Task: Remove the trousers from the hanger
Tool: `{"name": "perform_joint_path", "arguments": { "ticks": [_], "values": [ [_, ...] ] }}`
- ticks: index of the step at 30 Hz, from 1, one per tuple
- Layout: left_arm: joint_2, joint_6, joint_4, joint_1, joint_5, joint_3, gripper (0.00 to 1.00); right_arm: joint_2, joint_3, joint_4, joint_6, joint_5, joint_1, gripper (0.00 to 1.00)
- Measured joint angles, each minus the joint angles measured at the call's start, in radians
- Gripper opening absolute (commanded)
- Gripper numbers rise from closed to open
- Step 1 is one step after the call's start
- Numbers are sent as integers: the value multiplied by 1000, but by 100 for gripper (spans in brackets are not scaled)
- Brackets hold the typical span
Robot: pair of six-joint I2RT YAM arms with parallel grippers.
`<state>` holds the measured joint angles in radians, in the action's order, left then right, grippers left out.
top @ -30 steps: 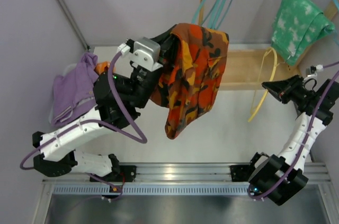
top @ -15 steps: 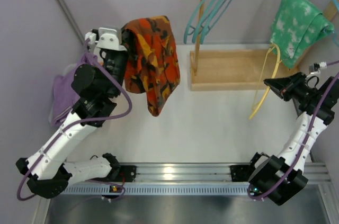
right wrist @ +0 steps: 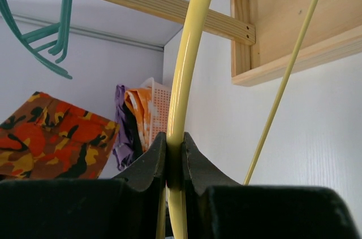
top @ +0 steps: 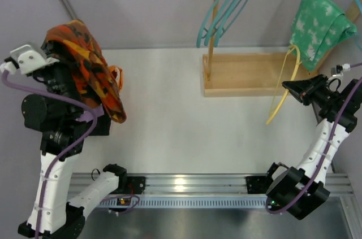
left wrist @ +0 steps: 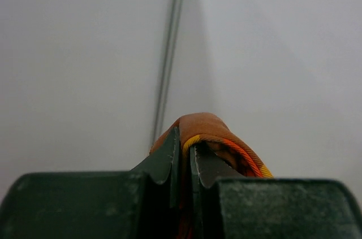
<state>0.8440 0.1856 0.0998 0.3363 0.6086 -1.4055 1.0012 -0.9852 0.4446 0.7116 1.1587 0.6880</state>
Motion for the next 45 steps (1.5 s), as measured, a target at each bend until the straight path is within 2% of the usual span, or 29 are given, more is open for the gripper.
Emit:
{"name": "perform_joint_path", "arguments": {
  "ticks": [12, 20, 24, 30, 35, 45],
  "values": [
    [-169, -54, -114, -429, 86, -6, 0, -2, -32, -37, 26, -7, -21, 0],
    [-313, -41, -191, -605, 115, 43, 0, 3, -51, -47, 29, -27, -71, 0],
    [-344, 40, -167, -626, 150, 126, 0, 6, -60, -47, 34, -56, -130, 0],
    [-313, 159, -103, -626, 187, 310, 0, 8, -90, -54, 36, -99, -203, 0],
    [-193, 183, 10, -626, 161, 399, 0, 10, -110, -54, 40, -122, -219, 0],
    [134, 119, 238, -627, 51, 403, 0, 14, -145, -37, 40, -142, -224, 0]
  ]
}}
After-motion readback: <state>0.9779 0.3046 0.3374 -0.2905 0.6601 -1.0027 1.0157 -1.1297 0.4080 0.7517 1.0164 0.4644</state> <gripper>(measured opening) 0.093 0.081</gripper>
